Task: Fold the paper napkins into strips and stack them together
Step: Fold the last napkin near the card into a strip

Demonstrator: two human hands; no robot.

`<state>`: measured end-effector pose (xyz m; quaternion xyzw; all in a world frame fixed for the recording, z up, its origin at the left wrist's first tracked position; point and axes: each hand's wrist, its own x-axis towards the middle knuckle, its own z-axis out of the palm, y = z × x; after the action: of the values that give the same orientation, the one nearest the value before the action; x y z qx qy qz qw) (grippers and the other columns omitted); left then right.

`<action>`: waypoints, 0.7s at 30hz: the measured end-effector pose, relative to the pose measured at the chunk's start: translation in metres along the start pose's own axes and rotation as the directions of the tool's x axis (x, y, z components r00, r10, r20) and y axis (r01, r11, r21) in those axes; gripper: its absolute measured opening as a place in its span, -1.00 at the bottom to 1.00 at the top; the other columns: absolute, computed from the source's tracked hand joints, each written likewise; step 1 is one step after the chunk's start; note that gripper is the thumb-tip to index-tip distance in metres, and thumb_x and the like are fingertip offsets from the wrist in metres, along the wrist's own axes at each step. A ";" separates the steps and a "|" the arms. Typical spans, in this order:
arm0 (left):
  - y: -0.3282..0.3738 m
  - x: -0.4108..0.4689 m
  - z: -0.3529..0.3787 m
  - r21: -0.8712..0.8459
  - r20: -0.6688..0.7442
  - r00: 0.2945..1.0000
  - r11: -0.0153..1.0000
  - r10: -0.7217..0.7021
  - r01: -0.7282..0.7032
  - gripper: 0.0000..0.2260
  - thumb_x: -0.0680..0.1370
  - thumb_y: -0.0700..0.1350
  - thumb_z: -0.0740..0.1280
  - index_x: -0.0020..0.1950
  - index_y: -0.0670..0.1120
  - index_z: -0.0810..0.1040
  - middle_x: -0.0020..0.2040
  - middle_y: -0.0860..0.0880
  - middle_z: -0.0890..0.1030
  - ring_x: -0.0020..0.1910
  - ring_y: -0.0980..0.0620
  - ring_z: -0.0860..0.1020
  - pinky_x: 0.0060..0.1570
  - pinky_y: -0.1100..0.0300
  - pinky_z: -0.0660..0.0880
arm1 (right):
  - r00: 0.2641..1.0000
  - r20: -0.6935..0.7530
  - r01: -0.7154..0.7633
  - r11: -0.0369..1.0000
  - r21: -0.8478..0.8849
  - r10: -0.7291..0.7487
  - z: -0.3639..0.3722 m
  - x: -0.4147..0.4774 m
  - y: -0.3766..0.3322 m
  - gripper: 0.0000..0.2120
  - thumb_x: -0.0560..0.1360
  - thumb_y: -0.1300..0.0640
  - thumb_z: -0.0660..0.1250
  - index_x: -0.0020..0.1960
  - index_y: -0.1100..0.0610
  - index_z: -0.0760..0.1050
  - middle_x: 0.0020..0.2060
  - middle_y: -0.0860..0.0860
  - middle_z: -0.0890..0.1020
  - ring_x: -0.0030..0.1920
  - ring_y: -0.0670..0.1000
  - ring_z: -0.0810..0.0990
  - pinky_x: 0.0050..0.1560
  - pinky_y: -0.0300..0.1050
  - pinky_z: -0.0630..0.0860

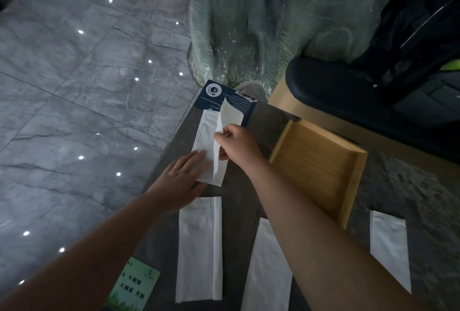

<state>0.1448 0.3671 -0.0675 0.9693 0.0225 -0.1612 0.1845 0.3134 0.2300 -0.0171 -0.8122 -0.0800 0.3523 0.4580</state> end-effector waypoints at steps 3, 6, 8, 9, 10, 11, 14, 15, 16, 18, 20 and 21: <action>-0.001 -0.001 0.003 0.007 -0.015 1.000 1.000 0.025 -0.025 -0.34 0.62 0.27 -0.09 0.68 0.02 0.06 0.71 -0.03 -0.02 0.68 -0.05 -0.11 0.62 -0.16 0.04 | 1.000 -0.006 -0.007 0.998 -0.062 0.007 0.013 0.006 0.002 -0.86 0.68 0.07 0.36 0.06 0.15 0.58 -0.25 0.00 0.70 -0.35 -0.14 0.71 -0.16 -0.19 0.75; -0.003 -0.002 0.009 0.020 -0.066 0.995 0.997 0.071 -0.070 -0.37 0.66 0.22 -0.02 0.68 -0.03 0.11 0.71 -0.06 0.00 0.68 -0.05 -0.10 0.63 -0.12 0.03 | 0.999 -0.011 -0.033 0.991 -0.132 0.032 0.026 0.012 0.011 -0.86 0.67 0.03 0.35 0.02 0.09 0.57 -0.17 0.02 0.74 -0.20 -0.07 0.77 0.02 -0.03 0.77; -0.005 -0.003 0.009 -0.008 -0.097 0.992 0.996 0.083 -0.084 -0.37 0.66 0.20 0.02 0.69 -0.03 0.07 0.71 -0.04 0.00 0.68 -0.01 -0.08 0.63 -0.05 0.00 | 0.999 -0.021 -0.035 0.983 -0.178 0.032 0.031 0.015 0.015 -0.83 0.66 0.00 0.35 -0.05 0.06 0.55 -0.14 0.03 0.75 -0.13 0.00 0.78 0.05 0.03 0.76; -0.005 -0.003 0.007 -0.025 -0.111 0.991 0.996 0.081 -0.084 -0.37 0.66 0.19 0.05 0.69 -0.03 0.07 0.71 -0.02 0.01 0.68 0.00 -0.06 0.62 -0.03 0.01 | 0.999 -0.026 -0.038 0.982 -0.184 0.033 0.031 0.017 0.017 -0.82 0.66 0.01 0.36 -0.08 0.06 0.54 -0.14 0.04 0.75 -0.12 0.01 0.78 0.05 0.04 0.76; -0.006 -0.004 0.006 -0.039 -0.125 0.990 0.996 0.070 -0.075 -0.37 0.65 0.16 0.09 0.69 -0.03 0.09 0.71 -0.02 0.03 0.68 -0.01 -0.03 0.61 -0.03 0.04 | 0.999 -0.029 -0.040 0.983 -0.179 0.036 0.032 0.018 0.017 -0.81 0.66 0.02 0.35 -0.11 0.05 0.52 -0.15 0.04 0.75 -0.13 0.01 0.78 0.05 0.05 0.76; -0.007 -0.007 0.005 -0.051 -0.140 0.989 0.997 0.048 -0.055 -0.38 0.64 0.13 0.14 0.67 -0.04 0.14 0.71 -0.04 0.06 0.68 -0.04 0.02 0.59 -0.06 0.10 | 0.999 -0.027 -0.042 0.985 -0.168 0.038 0.032 0.018 0.017 -0.80 0.66 0.04 0.35 -0.14 0.05 0.50 -0.16 0.05 0.74 -0.16 0.00 0.78 0.05 0.07 0.77; -0.012 -0.014 0.006 -0.060 -0.218 0.976 0.998 -0.006 -0.007 -0.45 0.62 0.06 0.23 0.57 -0.12 0.36 0.64 -0.12 0.27 0.60 -0.19 0.26 0.48 -0.21 0.36 | 1.000 -0.018 -0.027 0.984 -0.175 0.025 0.032 0.019 0.017 -0.78 0.66 0.05 0.35 -0.16 0.03 0.48 -0.18 0.06 0.73 -0.18 0.02 0.78 0.04 0.10 0.77; -0.015 -0.017 0.008 -0.048 -0.238 0.971 0.999 0.007 -0.019 -0.48 0.62 0.06 0.22 0.55 -0.13 0.40 0.60 -0.12 0.33 0.57 -0.19 0.31 0.45 -0.23 0.41 | 1.000 -0.014 -0.023 0.983 -0.180 0.021 0.032 0.020 0.017 -0.78 0.66 0.05 0.36 -0.16 0.03 0.48 -0.17 0.06 0.74 -0.18 0.02 0.78 0.03 0.10 0.78; -0.016 -0.019 0.011 -0.036 -0.243 0.970 0.999 0.030 -0.040 -0.48 0.63 0.06 0.20 0.54 -0.13 0.42 0.58 -0.11 0.37 0.56 -0.17 0.32 0.45 -0.22 0.41 | 1.000 -0.013 -0.019 0.983 -0.185 0.017 0.032 0.021 0.017 -0.79 0.66 0.05 0.36 -0.15 0.02 0.48 -0.17 0.05 0.74 -0.18 0.01 0.78 0.02 0.11 0.78; -0.018 -0.021 0.016 -0.019 -0.225 0.973 0.998 0.059 -0.065 -0.47 0.64 0.09 0.18 0.58 -0.09 0.37 0.60 -0.05 0.35 0.61 -0.12 0.26 0.53 -0.17 0.31 | 1.000 -0.015 -0.007 0.977 -0.215 0.004 0.034 0.023 0.015 -0.83 0.66 0.03 0.36 -0.10 0.01 0.51 -0.16 0.02 0.74 -0.17 -0.01 0.78 0.02 0.08 0.78; -0.018 -0.020 0.016 -0.038 -0.220 0.974 0.997 0.053 -0.063 -0.47 0.64 0.10 0.17 0.59 -0.06 0.35 0.61 0.00 0.33 0.63 -0.08 0.21 0.55 -0.14 0.27 | 1.000 -0.008 0.000 0.969 -0.249 -0.002 0.035 0.025 0.013 -0.86 0.67 0.00 0.37 -0.03 0.02 0.55 -0.15 -0.01 0.74 -0.17 -0.03 0.78 0.01 0.05 0.77; -0.018 -0.019 0.017 -0.048 -0.224 0.973 0.997 0.047 -0.060 -0.47 0.64 0.10 0.17 0.59 -0.05 0.35 0.61 0.02 0.33 0.63 -0.08 0.21 0.54 -0.15 0.29 | 1.000 -0.001 0.003 0.965 -0.262 -0.003 0.035 0.026 0.012 -0.87 0.67 -0.02 0.36 -0.01 0.02 0.56 -0.16 -0.02 0.74 -0.17 -0.04 0.78 0.01 0.05 0.77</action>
<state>0.1198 0.3782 -0.0823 0.9761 0.0213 -0.0456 0.2113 0.3074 0.2592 -0.0514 -0.8657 -0.1266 0.3375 0.3473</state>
